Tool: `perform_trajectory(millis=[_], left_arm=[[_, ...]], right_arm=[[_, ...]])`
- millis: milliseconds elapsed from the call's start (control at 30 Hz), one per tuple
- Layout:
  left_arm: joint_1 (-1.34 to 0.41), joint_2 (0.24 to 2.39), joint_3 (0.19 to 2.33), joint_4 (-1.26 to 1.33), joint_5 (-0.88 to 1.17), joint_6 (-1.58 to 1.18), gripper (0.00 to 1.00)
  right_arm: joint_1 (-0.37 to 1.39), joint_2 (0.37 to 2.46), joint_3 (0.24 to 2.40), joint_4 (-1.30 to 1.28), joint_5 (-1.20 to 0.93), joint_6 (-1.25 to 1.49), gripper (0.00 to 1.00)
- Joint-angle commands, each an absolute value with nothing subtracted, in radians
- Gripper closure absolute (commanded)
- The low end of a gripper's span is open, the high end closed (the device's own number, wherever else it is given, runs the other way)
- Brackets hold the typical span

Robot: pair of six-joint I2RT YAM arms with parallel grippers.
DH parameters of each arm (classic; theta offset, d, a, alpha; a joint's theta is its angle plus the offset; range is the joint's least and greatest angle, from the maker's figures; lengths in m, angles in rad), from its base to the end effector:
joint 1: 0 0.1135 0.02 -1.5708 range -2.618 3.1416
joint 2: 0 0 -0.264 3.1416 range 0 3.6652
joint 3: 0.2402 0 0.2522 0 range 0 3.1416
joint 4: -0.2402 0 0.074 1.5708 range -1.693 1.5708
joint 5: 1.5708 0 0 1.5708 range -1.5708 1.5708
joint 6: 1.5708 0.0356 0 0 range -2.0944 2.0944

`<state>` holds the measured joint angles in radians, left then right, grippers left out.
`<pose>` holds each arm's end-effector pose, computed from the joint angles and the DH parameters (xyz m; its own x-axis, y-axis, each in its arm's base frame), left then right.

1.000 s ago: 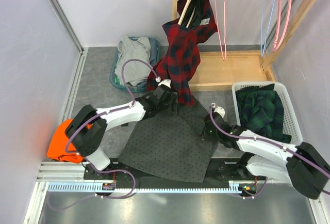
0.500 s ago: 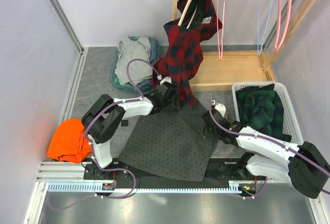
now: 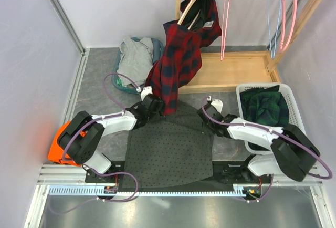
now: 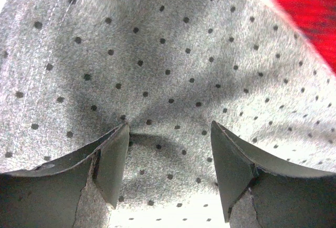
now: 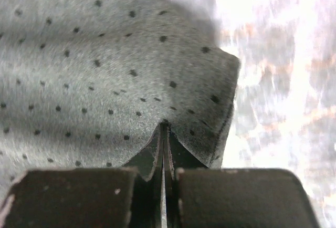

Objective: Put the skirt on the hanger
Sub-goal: Adjust the skirt at the center of the board, then pick up the hanger from the clothesline.

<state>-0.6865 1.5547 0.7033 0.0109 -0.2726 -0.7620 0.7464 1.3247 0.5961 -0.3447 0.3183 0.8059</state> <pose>0.2339 -0.1793 0.1521 -0.7424 -0.2512 -0.6211 -0.0567 0.9473 -0.3154 0.1763 0.1479 0.1565 -0.8329 0.1630 -0.5289 0.0948 0.9835 0.1539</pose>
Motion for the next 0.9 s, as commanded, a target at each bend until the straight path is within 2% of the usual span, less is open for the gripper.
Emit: perform_trajectory(millis=[0, 233, 333, 467, 667, 767, 867], left_arm=[[-0.661, 1.574, 0.664, -0.202, -0.331, -0.81, 0.28], [-0.643, 1.566, 0.675, -0.222, -0.31, -0.807, 0.28], [-0.64, 1.568, 0.675, -0.219, -0.307, -0.807, 0.28], [-0.64, 1.563, 0.68, -0.219, -0.293, -0.79, 0.29], [-0.64, 1.523, 0.71, -0.21, -0.219, -0.729, 0.27], [-0.64, 1.479, 0.729, -0.215, -0.183, -0.701, 0.25], [-0.64, 1.418, 0.753, -0.23, -0.131, -0.646, 0.18]], right_arm=[[0.687, 1.434, 0.633, -0.339, 0.364, 0.739, 1.0], [0.566, 1.381, 0.712, -0.367, 0.383, 0.663, 1.0], [0.514, 1.356, 0.742, -0.402, 0.39, 0.634, 0.94], [0.476, 1.332, 0.775, -0.411, 0.379, 0.595, 0.77], [0.476, 1.322, 0.839, -0.391, 0.336, 0.561, 0.59], [0.474, 1.302, 0.885, -0.396, 0.325, 0.554, 0.56], [0.474, 1.26, 0.951, -0.432, 0.34, 0.543, 0.51]])
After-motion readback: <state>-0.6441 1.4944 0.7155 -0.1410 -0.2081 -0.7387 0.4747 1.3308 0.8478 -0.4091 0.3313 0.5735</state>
